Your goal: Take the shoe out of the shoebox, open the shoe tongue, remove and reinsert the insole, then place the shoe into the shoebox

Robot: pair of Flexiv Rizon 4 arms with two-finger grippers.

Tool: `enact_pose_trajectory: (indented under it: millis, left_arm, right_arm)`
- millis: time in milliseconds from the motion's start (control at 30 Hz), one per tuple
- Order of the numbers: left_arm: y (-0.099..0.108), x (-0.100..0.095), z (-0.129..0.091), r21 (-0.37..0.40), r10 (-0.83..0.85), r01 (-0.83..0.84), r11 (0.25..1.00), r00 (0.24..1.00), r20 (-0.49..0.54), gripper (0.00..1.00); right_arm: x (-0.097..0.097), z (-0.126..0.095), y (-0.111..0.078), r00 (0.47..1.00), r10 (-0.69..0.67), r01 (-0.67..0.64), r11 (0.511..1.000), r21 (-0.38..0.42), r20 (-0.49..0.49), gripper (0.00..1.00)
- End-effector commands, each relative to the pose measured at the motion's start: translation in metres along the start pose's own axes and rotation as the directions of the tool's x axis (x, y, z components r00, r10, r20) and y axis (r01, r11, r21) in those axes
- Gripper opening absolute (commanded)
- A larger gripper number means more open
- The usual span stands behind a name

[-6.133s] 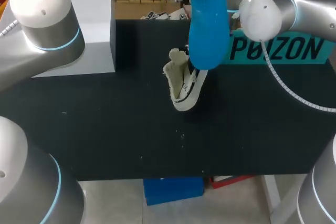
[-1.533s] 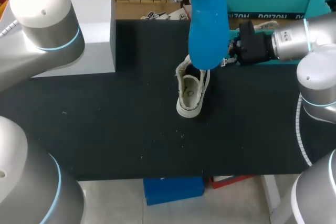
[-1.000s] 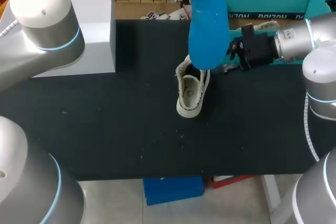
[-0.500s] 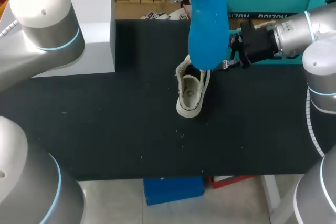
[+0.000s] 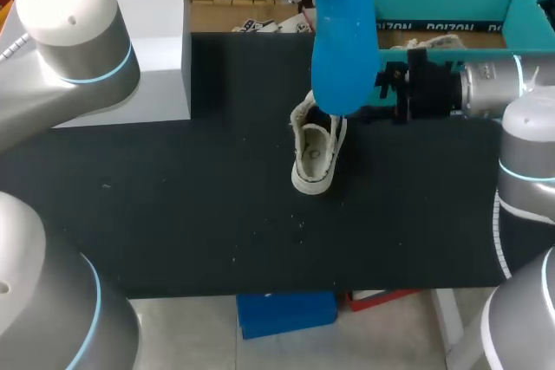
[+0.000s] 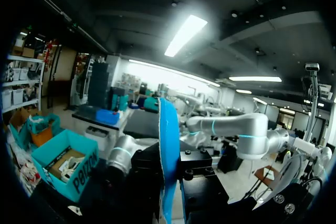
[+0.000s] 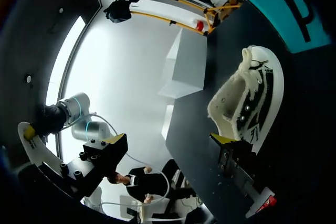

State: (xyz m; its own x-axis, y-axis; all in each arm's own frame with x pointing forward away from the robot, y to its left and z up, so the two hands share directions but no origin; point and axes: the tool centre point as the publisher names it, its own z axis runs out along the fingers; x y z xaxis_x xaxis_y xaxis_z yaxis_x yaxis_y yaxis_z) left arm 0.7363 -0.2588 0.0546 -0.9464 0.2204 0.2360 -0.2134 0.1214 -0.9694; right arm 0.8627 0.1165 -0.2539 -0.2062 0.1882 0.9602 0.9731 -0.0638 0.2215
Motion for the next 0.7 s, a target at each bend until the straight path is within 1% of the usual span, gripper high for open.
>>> enact_pose_trajectory:
  millis: [33,67,100,133,167,200,267,367,433,500,567,633,700]
  left_arm:
    - [0.001,0.0,0.002,0.002,0.001,-0.001,1.0,1.0,0.004,0.0]
    - [0.001,0.0,0.002,0.002,0.001,-0.001,1.0,1.0,0.004,0.0]
    - [-0.002,0.0,0.002,-0.002,0.053,-0.053,0.999,0.998,0.019,0.0]
    - [-0.004,0.002,0.003,-0.034,0.139,-0.137,0.99,0.99,0.04,0.0]
    - [-0.007,0.004,0.005,-0.077,0.268,-0.263,0.962,0.961,0.072,0.0]
    - [-0.009,0.006,0.006,-0.131,0.403,-0.39,0.911,0.91,0.096,0.0]
    - [-0.008,0.015,0.012,-0.24,0.609,-0.578,0.78,0.789,0.08,0.0]
    - [0.002,0.026,0.022,-0.327,0.806,-0.755,0.568,0.591,0.036,0.0]
    - [0.013,0.033,0.029,-0.349,0.876,-0.821,0.452,0.483,0.0,0.0]
    - [0.024,0.04,0.035,-0.366,0.92,-0.862,0.35,0.39,-0.039,0.0]
    - [0.039,0.049,0.041,-0.347,0.944,-0.897,0.275,0.32,-0.078,0.0]
    - [0.053,0.056,0.045,-0.338,0.947,-0.905,0.26,0.307,-0.091,0.0]
    - [0.062,0.059,0.047,-0.337,0.941,-0.897,0.287,0.33,-0.077,0.0]
  right_arm:
    - [-0.006,0.002,-0.003,0.996,-0.006,0.005,1.0,-0.013,-0.089,1.0]
    - [-0.006,0.002,-0.003,0.996,-0.006,0.005,1.0,-0.013,-0.089,1.0]
    - [-0.006,0.002,-0.003,0.996,-0.006,0.005,1.0,-0.013,-0.089,1.0]
    - [-0.006,0.002,-0.003,0.996,-0.006,0.005,1.0,-0.013,-0.089,1.0]
    - [-0.006,0.002,-0.003,0.996,-0.006,0.005,1.0,-0.013,-0.089,1.0]
    - [-0.006,0.002,-0.003,0.996,-0.006,0.005,1.0,-0.013,-0.089,1.0]
    - [-0.006,0.002,-0.003,0.996,-0.006,0.005,1.0,-0.013,-0.089,1.0]
    - [-0.006,0.002,-0.003,0.996,-0.006,0.005,1.0,-0.013,-0.089,1.0]
    - [-0.006,0.002,-0.003,0.996,-0.006,0.005,1.0,-0.013,-0.089,1.0]
    - [-0.006,0.002,-0.003,0.996,-0.006,0.005,1.0,-0.013,-0.089,1.0]
    - [-0.006,0.002,-0.003,0.996,-0.006,0.005,1.0,-0.013,-0.089,1.0]
    - [-0.006,0.002,-0.003,0.996,-0.006,0.005,1.0,-0.013,-0.089,1.0]
    - [-0.006,0.002,-0.003,0.996,-0.006,0.005,1.0,-0.013,-0.089,1.0]
